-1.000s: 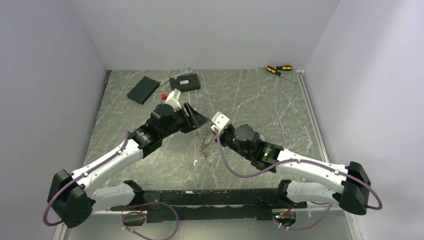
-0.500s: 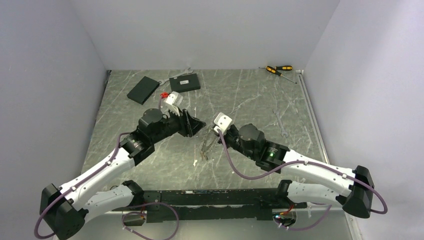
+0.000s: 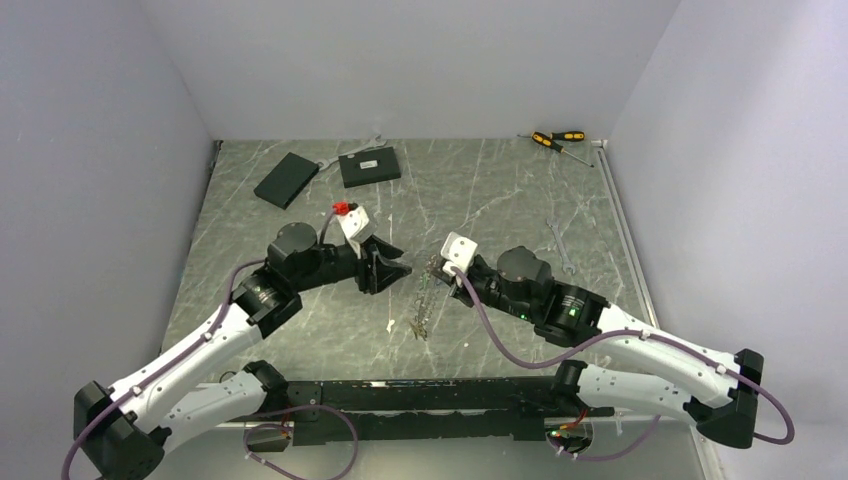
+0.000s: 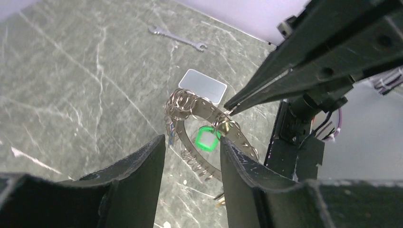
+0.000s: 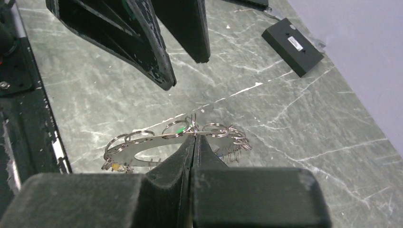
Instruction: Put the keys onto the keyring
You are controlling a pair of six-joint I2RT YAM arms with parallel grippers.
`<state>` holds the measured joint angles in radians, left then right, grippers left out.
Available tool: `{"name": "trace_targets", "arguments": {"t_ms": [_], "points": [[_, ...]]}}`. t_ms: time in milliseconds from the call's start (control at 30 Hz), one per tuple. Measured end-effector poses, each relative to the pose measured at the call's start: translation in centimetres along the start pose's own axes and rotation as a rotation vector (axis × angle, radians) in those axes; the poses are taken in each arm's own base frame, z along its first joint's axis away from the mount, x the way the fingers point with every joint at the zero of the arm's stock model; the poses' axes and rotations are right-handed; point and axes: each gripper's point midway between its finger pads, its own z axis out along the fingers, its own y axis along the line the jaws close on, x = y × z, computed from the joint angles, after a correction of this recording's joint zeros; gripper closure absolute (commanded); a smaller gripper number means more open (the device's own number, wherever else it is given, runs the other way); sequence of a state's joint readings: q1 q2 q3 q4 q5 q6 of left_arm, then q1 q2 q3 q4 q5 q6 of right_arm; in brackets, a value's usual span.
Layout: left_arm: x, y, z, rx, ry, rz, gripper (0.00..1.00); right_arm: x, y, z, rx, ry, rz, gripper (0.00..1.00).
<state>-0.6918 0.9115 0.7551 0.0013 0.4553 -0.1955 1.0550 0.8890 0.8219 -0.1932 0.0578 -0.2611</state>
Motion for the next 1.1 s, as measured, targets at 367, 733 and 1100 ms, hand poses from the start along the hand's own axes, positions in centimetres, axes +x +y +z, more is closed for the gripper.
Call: {"name": "trace_targets", "arguments": {"t_ms": [367, 733, 1100], "points": [[-0.5, -3.5, -1.5, 0.213, -0.11, 0.258, 0.68, -0.4, 1.3, -1.3, -0.093, 0.032, 0.015, 1.0], [0.1, -4.9, -0.4, 0.356, -0.106, 0.304, 0.63, -1.5, 1.8, -1.9, -0.128, 0.026, 0.046, 1.0], [1.2, -5.7, 0.7, 0.434, -0.079, 0.289, 0.62, -1.4, 1.9, -1.9, -0.129, 0.03, 0.048, 1.0]]}}
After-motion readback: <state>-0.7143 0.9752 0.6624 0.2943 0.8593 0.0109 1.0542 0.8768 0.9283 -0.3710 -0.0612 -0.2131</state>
